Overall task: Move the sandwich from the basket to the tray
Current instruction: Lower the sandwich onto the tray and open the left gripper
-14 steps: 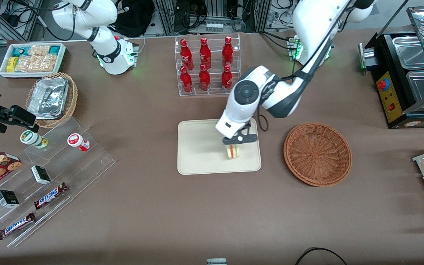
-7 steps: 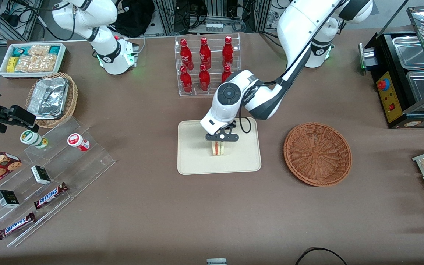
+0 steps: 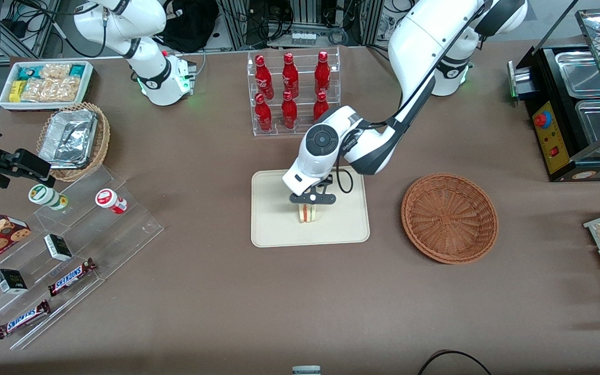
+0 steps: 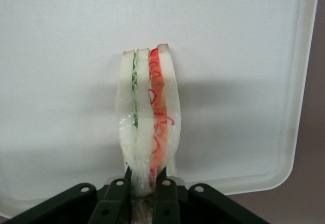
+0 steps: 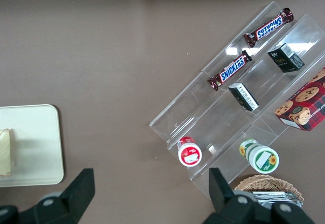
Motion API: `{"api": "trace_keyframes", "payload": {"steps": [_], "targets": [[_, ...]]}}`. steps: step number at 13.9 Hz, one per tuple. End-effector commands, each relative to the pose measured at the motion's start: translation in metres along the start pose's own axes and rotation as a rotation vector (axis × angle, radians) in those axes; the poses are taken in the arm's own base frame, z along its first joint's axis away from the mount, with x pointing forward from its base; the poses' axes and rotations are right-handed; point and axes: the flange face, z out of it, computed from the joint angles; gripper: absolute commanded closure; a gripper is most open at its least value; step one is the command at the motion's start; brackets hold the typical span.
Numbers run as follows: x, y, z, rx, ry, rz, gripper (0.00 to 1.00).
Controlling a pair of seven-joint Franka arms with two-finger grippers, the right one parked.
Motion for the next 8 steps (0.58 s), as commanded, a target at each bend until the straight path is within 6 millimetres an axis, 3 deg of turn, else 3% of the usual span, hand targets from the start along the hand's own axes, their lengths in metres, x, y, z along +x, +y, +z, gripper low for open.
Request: {"api": "trace_keyframes", "payload": {"steps": [1,2,3,4,8], "targets": [[0.004,0.005,0.003,0.003,0.007,0.014,0.30],[0.005,0.005,-0.001,-0.002,0.012,0.010,0.06],[0.006,0.004,-0.006,-0.004,0.018,0.004,0.00],[0.006,0.005,-0.017,-0.009,0.028,0.000,0.00],[0.001,-0.008,-0.094,0.024,0.046,-0.057,0.00]]}}
